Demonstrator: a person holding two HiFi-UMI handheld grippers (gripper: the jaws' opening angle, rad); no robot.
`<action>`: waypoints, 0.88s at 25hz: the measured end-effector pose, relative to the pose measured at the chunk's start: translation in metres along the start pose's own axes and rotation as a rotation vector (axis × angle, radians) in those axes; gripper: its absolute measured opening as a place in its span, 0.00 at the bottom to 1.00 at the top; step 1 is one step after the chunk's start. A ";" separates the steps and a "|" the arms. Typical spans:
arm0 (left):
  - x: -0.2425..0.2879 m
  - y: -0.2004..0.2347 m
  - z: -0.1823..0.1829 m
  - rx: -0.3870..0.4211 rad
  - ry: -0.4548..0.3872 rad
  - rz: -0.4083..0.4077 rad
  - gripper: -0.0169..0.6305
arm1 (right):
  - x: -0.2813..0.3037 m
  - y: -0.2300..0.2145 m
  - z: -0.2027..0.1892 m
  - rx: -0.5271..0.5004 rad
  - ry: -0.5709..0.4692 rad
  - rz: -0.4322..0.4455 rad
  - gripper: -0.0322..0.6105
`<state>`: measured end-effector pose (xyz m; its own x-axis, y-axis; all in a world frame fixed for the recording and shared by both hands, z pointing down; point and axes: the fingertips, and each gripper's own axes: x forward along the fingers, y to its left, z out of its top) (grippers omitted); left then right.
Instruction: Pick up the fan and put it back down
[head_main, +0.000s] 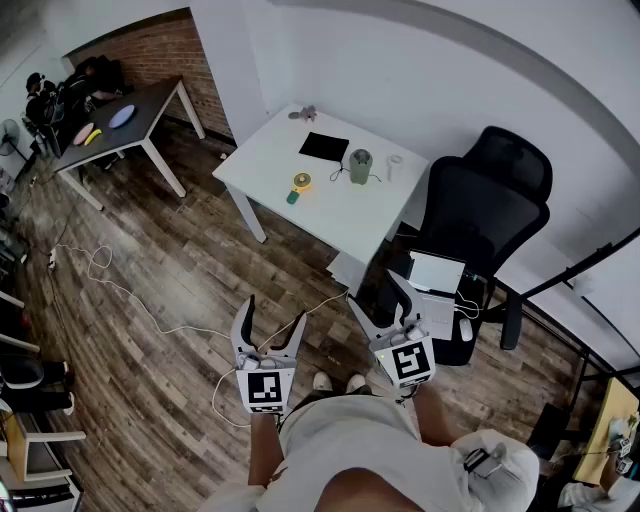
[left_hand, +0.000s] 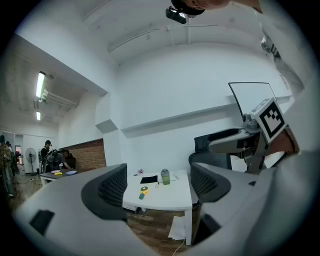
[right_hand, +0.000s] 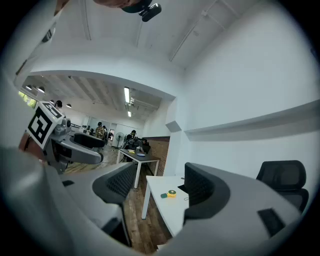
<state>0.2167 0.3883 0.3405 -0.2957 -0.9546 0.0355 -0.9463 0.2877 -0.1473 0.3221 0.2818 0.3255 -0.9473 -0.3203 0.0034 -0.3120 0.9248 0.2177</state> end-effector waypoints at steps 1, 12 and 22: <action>-0.002 0.003 -0.003 0.016 0.006 -0.010 0.64 | 0.002 0.004 -0.004 0.009 0.011 -0.001 0.52; 0.010 0.047 -0.017 0.017 -0.014 -0.073 0.63 | 0.044 0.035 -0.010 0.005 0.029 -0.047 0.57; 0.059 0.077 -0.029 0.016 -0.015 -0.090 0.62 | 0.100 0.022 -0.021 -0.006 0.050 -0.052 0.58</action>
<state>0.1231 0.3563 0.3596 -0.2073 -0.9777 0.0350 -0.9669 0.1993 -0.1595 0.2226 0.2655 0.3508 -0.9251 -0.3775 0.0409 -0.3596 0.9056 0.2248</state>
